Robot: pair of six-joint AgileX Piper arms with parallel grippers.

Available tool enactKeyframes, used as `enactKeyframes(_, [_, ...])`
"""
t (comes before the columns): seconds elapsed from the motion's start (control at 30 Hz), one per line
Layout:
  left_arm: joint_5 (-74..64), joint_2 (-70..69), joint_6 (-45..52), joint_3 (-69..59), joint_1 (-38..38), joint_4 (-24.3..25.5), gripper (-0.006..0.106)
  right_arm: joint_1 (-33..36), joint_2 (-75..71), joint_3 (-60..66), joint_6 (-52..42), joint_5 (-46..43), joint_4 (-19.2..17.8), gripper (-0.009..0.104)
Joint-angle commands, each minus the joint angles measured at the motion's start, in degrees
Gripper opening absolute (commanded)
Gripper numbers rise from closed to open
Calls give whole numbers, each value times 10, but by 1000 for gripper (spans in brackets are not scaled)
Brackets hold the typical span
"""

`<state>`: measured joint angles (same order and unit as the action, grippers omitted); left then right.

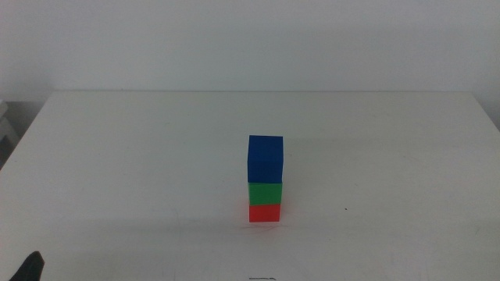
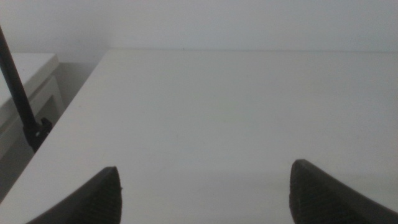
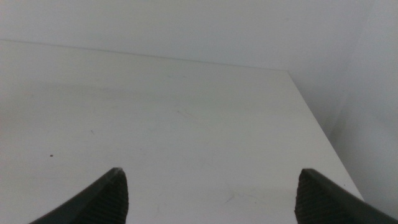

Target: Stack red cubes first, then green, then blue cubes in a specific spot.

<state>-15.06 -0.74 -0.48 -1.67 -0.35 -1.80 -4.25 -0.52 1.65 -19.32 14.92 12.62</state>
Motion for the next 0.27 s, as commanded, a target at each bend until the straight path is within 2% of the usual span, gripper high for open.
enactKeyframes(0.0, [57,-12,-4,1,-1,-4,90,-5,-13,-10,-6,-43,-5,87])
enactKeyframes(0.23, [66,-12,-4,2,-1,-4,90,-6,-13,-10,-6,-43,-5,87])
